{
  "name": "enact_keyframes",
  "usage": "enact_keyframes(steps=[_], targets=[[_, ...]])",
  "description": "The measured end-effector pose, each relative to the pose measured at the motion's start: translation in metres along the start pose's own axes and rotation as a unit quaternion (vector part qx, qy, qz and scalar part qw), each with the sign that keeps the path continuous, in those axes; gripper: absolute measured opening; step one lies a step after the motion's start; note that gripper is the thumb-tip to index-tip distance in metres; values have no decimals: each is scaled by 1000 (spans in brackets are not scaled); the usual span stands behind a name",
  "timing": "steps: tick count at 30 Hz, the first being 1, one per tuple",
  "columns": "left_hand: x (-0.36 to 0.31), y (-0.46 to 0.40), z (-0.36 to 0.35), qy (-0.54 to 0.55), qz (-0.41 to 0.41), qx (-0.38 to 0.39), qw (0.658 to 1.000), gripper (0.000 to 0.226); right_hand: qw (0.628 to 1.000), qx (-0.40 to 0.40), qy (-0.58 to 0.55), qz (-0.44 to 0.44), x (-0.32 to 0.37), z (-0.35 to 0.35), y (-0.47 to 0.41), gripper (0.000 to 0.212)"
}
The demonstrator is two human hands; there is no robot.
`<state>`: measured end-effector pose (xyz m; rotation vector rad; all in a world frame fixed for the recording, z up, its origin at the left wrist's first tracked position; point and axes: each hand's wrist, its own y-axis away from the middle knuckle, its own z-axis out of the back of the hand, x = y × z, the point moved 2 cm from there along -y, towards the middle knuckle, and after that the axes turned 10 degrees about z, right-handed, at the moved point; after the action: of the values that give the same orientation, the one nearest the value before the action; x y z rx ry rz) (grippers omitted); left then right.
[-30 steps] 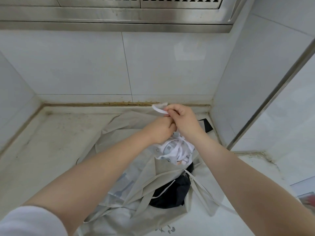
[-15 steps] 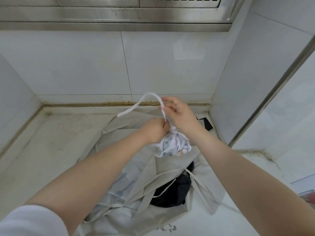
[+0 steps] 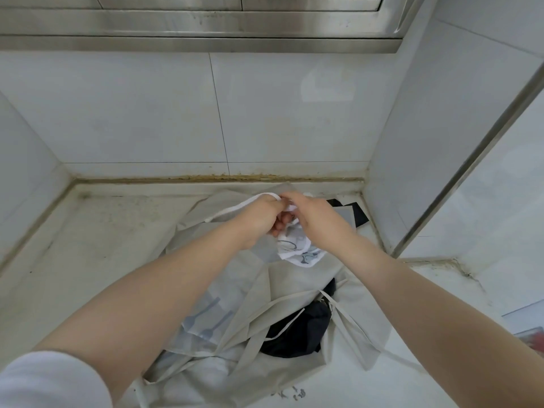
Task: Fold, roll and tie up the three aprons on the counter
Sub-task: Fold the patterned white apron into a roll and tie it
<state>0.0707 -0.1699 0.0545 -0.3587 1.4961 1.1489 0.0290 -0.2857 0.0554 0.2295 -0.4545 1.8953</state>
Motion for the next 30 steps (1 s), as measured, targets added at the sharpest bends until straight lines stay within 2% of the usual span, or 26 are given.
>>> enact_keyframes(steps=[3,5,7,11,14,15,16,17,18,19,20,22,24,27,29,30], targets=[[1,0,2,94,27,-30,995,38,994,-37,103,-8,1,6,1,51],[0,1,4,144,47,-31,988,34,987,-58,148,32,5,6,3,51],[0,1,4,143,67,-25,987,35,973,-80,205,73,9,5,3,47],[0,5,4,123,73,-5,990,40,956,-59,275,88,12,4,5,40],[-1,7,7,59,34,-9,998,24,931,-81,338,107,17,9,3,35],[-1,6,11,16,1,-20,1000,22,936,-65,329,111,19,11,2,34],[0,6,15,-34,-40,-29,998,24,956,-36,279,83,17,13,0,30],[1,7,19,-78,-85,-38,993,26,983,13,180,18,15,17,-2,19],[1,9,22,-104,-129,-52,985,25,996,64,26,-59,16,21,-2,13],[3,11,24,-113,-165,-72,977,25,977,78,-156,-122,18,22,0,18],[3,13,24,-111,-195,-91,970,24,935,53,-312,-159,20,22,0,25],[0,16,22,-95,-243,-123,957,27,842,-24,-505,-187,18,21,2,32],[-2,18,21,-99,-284,-151,942,32,782,-57,-591,-188,14,18,3,30],[0,18,26,-134,-338,-165,917,25,766,-79,-607,-196,14,17,2,28],[3,19,25,-157,-332,-140,920,15,758,-93,-612,-204,13,18,0,25],[4,20,24,-168,-327,-132,920,18,758,-94,-612,-204,14,20,0,23]])
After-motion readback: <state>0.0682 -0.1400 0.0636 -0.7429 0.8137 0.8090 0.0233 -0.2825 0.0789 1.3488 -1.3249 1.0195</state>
